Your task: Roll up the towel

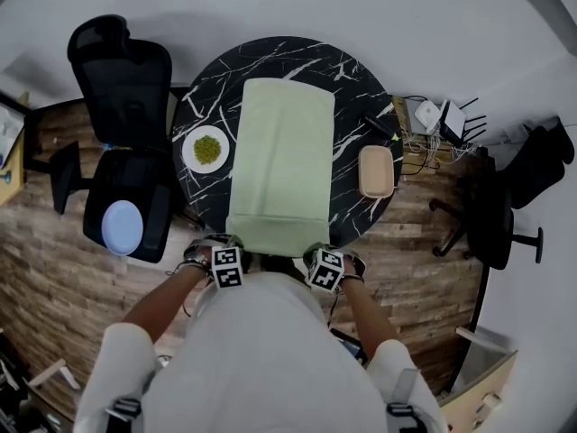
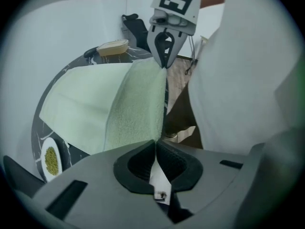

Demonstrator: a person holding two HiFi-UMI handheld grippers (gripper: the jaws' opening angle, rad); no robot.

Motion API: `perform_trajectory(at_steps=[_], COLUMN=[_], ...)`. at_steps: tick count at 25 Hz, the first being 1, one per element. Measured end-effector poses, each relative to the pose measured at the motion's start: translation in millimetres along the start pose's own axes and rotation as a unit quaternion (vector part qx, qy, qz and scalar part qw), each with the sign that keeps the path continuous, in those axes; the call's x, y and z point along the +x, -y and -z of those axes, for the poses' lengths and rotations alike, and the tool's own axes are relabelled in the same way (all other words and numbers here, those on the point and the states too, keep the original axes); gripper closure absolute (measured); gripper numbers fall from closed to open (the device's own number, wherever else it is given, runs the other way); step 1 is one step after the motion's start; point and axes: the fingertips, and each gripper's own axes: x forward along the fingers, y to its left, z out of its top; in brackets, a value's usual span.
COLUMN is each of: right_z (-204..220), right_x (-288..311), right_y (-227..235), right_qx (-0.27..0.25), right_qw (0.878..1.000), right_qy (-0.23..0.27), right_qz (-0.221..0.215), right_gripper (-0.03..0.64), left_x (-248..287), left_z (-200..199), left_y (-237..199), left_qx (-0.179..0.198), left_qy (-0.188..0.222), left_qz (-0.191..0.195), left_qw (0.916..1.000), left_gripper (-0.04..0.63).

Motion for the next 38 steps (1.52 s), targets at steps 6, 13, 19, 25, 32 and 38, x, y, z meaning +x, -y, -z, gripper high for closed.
perform_trajectory(at_steps=[6, 13, 19, 25, 32, 38], right_z=[-6, -27, -43, -49, -60, -50], right_x=[-10, -50, -80, -68, -68, -58], right_y=[-46, 12, 86, 134, 162, 139], right_qx=[0.03, 0.07, 0.064, 0.032, 0.025, 0.011], right_qw=[0.996, 0.995, 0.99, 0.987, 0.968, 0.971], right_qy=[0.006, 0.066, 0.072, 0.036, 0.073, 0.076], right_qz=[-0.083, -0.015, 0.099, 0.153, 0.239, 0.225], right_gripper=[0.615, 0.615, 0.615, 0.615, 0.5, 0.5], left_x=[-18, -44, -64, -53, -47, -45], left_z=[10, -5, -26, -34, -35, -27], left_y=[24, -25, -97, -141, -169, -153], left_qx=[0.006, -0.032, -0.038, 0.006, -0.021, -0.033], left_qy=[0.004, 0.043, 0.06, 0.024, 0.023, 0.022], left_qz=[0.075, 0.037, -0.059, -0.118, -0.182, -0.178], left_qw=[0.9972, 0.9979, 0.9957, 0.9927, 0.9827, 0.9832], left_gripper=[0.584, 0.584, 0.584, 0.584, 0.457, 0.382])
